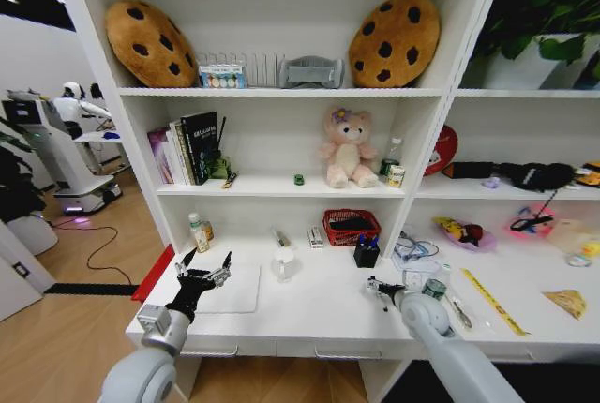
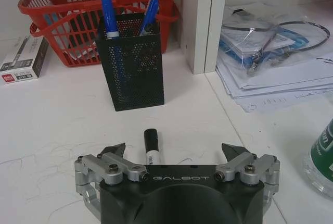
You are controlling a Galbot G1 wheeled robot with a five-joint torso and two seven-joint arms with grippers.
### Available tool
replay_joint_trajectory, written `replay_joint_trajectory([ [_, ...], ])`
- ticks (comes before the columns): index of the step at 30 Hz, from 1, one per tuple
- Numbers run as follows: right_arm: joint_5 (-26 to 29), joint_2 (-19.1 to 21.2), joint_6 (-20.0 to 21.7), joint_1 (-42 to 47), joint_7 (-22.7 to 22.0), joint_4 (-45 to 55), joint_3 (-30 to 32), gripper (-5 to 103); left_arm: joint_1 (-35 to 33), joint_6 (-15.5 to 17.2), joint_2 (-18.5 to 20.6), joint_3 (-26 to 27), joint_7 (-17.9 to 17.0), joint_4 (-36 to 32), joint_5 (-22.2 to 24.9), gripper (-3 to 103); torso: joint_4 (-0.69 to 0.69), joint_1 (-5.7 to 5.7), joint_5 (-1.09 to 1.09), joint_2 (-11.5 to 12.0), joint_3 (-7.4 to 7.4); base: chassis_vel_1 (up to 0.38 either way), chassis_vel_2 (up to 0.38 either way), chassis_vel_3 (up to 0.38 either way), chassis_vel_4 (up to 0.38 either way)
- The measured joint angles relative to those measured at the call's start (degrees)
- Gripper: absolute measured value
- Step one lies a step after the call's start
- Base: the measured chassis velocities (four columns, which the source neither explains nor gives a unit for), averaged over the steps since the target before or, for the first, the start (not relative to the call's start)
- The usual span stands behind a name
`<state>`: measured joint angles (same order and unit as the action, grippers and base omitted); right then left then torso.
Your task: Organize the objects on the table.
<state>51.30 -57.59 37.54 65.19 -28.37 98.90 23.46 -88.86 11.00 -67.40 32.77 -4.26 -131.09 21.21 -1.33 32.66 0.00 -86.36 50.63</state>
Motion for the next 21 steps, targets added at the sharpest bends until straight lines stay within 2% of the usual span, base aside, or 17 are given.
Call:
replay_joint_trajectory([
  [11,-0.5,0.0,0.3,-0.3,4.3,-1.1,-0.3,97,0.0,0.0,0.0,0.0,0.0,0.0,0.0,100,0.0,0.0,0.0,0.0,0.0,0.0,0.0,0.0,0.0],
  [21,-0.6,0.0,0.7,-0.2,5.0,-1.6,-0.1,91,0.0,0.0,0.0,0.0,0.0,0.0,0.0,100,0.0,0.0,0.0,0.0,0.0,0.0,0.0,0.0,0.0],
])
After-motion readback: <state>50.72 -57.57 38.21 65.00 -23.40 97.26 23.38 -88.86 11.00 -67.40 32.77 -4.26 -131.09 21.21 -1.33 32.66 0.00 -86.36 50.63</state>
